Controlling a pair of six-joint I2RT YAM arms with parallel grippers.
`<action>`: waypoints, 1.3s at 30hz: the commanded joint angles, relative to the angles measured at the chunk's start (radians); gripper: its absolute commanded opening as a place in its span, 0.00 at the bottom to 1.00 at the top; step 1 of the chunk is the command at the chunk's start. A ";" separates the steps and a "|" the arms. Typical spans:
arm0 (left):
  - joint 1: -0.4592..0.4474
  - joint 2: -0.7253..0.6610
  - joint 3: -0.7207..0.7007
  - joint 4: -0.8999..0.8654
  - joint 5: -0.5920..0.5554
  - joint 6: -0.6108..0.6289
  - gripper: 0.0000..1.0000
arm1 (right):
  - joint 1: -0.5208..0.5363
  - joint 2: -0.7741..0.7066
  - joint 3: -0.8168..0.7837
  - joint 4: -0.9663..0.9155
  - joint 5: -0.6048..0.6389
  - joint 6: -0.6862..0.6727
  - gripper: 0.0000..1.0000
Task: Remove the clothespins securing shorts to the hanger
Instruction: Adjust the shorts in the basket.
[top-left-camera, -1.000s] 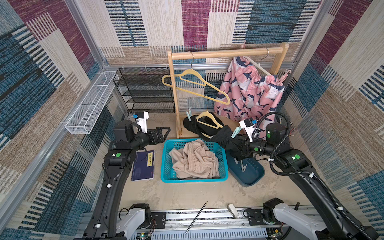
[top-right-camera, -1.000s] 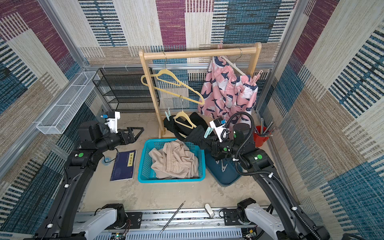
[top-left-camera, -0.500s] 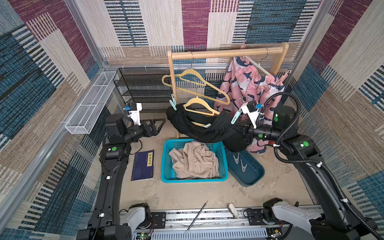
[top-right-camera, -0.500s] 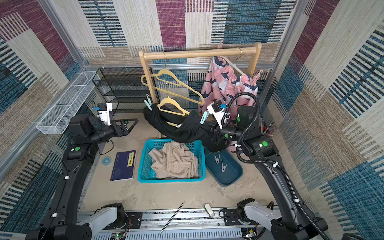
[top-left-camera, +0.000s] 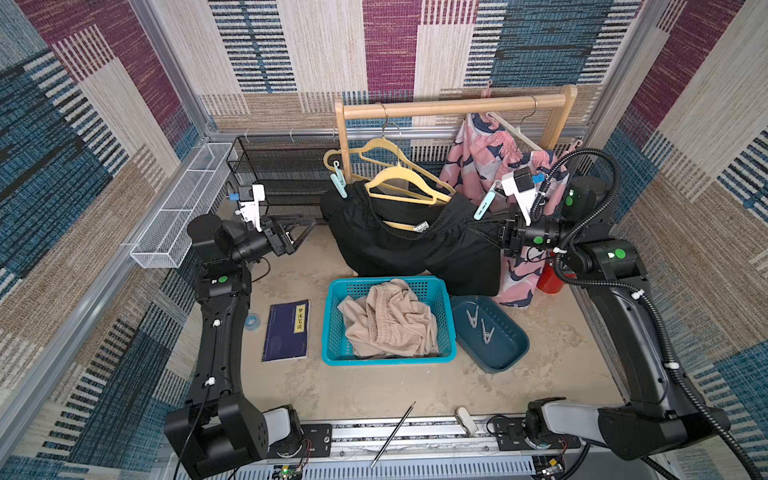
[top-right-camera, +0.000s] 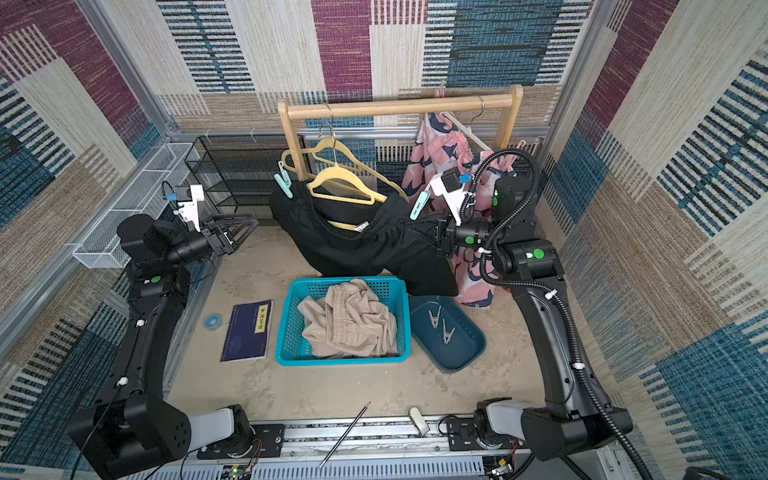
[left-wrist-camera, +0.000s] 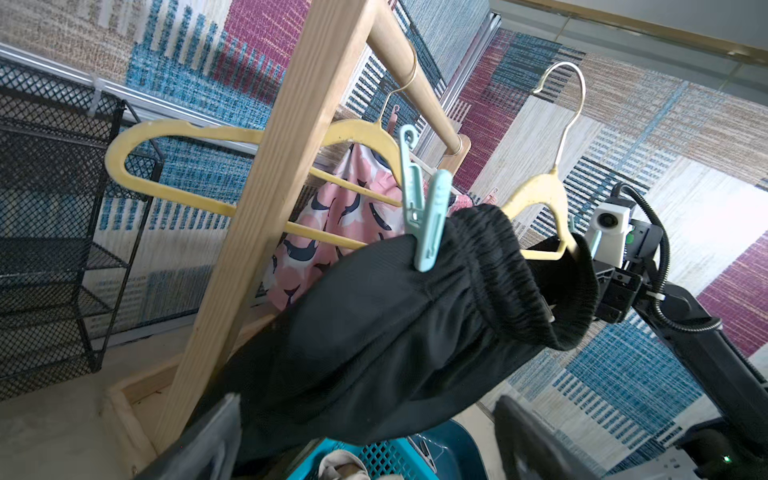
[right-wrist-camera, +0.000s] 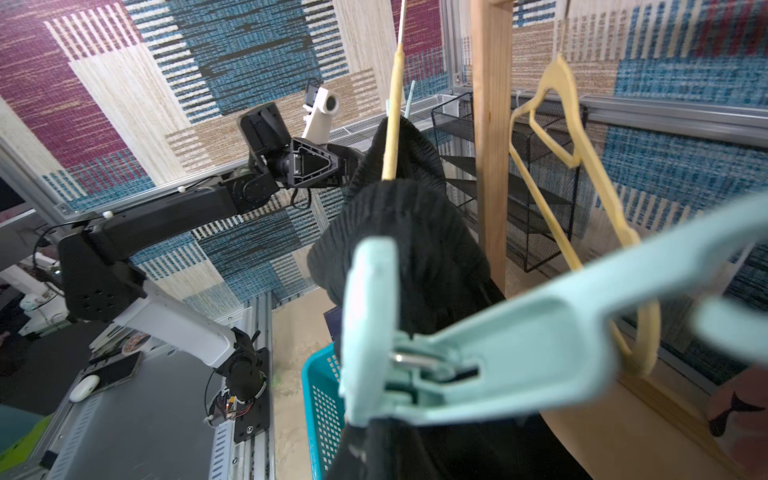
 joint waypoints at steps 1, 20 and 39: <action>-0.003 0.038 0.022 0.134 0.029 -0.077 0.97 | -0.002 0.013 0.035 0.086 -0.103 0.016 0.00; -0.059 0.142 0.000 0.728 0.161 -0.550 0.59 | -0.003 0.084 0.076 0.126 -0.160 0.041 0.00; -0.084 -0.081 0.010 0.128 -0.038 -0.207 0.00 | -0.011 0.087 0.020 0.165 0.029 0.057 0.25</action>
